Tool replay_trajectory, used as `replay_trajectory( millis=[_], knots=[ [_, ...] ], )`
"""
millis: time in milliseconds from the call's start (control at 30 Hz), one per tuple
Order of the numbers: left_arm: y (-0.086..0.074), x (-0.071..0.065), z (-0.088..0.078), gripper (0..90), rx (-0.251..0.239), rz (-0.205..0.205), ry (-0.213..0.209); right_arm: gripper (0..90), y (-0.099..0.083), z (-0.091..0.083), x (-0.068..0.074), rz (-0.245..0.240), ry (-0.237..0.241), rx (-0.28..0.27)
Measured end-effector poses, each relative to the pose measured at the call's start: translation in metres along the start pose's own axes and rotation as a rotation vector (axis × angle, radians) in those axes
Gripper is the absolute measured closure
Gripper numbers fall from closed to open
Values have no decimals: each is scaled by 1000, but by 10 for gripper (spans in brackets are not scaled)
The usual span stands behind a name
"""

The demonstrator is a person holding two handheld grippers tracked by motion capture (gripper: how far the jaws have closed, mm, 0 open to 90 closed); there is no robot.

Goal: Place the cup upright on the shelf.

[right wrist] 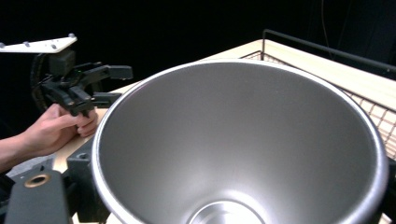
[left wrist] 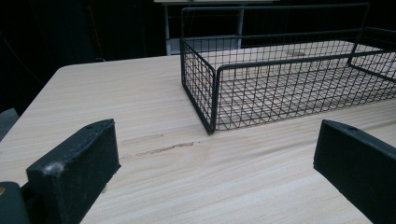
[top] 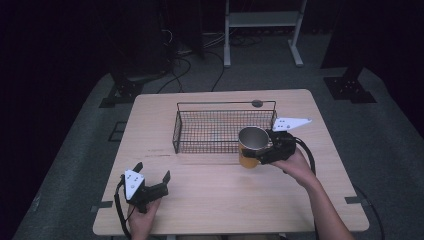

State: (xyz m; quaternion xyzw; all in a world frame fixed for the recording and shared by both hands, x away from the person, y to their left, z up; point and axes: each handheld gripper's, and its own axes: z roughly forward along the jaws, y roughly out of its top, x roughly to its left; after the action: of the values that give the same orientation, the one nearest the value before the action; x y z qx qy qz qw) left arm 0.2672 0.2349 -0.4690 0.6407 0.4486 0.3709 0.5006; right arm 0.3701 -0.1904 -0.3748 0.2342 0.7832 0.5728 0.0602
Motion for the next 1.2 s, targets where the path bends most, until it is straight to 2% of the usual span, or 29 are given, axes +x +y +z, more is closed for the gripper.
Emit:
replay_trajectory(
  millis=[300,700,800,1200],
  knots=[
    [0,0,0,0,-3,-3,0,117,20,8,-19,7,-8,11],
    [0,1,0,0,-3,-10,-3,116,33,20,-36,18,-14,20],
    [0,1,0,0,-3,-10,-3,116,36,22,-40,19,-15,6],
    [0,1,0,0,-5,-13,-4,116,48,32,-57,43,-24,41]
  ],
)
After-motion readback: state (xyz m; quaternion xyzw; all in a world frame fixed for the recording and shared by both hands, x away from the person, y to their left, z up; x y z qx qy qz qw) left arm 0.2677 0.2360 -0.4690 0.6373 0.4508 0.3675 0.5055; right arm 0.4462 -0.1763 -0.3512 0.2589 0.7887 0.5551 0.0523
